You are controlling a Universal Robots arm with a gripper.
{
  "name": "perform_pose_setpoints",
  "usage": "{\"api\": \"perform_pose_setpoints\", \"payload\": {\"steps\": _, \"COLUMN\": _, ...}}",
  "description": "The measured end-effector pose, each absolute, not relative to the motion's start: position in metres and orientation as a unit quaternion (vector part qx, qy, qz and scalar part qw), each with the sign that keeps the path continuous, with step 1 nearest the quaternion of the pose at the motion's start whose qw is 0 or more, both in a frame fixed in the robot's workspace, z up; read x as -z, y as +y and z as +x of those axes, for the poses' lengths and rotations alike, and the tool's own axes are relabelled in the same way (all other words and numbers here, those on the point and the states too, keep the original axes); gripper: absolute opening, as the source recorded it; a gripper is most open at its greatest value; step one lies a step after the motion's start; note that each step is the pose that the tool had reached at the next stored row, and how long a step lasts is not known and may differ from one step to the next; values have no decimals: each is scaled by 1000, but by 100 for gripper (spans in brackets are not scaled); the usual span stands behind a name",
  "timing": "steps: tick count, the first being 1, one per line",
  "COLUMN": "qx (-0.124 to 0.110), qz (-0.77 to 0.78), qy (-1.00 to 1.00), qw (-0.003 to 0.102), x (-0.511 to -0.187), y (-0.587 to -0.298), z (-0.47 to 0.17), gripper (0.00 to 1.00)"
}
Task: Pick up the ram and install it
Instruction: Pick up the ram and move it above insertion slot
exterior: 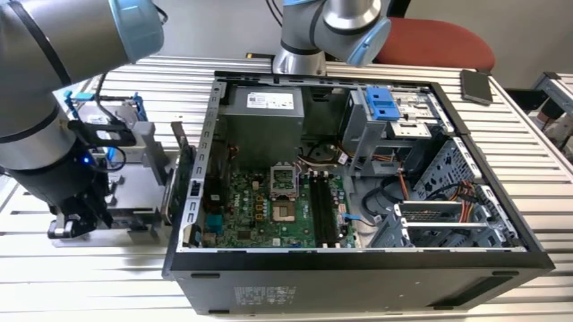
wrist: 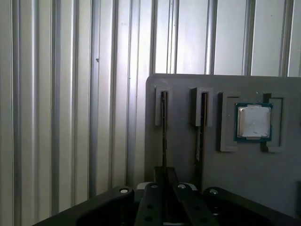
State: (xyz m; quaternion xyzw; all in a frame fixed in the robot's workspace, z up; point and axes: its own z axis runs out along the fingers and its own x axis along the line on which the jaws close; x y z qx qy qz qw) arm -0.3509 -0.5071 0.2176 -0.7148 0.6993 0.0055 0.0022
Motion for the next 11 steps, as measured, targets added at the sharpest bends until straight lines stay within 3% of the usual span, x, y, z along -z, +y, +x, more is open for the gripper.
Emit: {"api": "perform_pose_setpoints", "payload": {"steps": 11, "qx": -5, "qz": -715, "qy": 699, "qw": 2, "x": -250, "y": -507, "z": -351, "gripper": 0}}
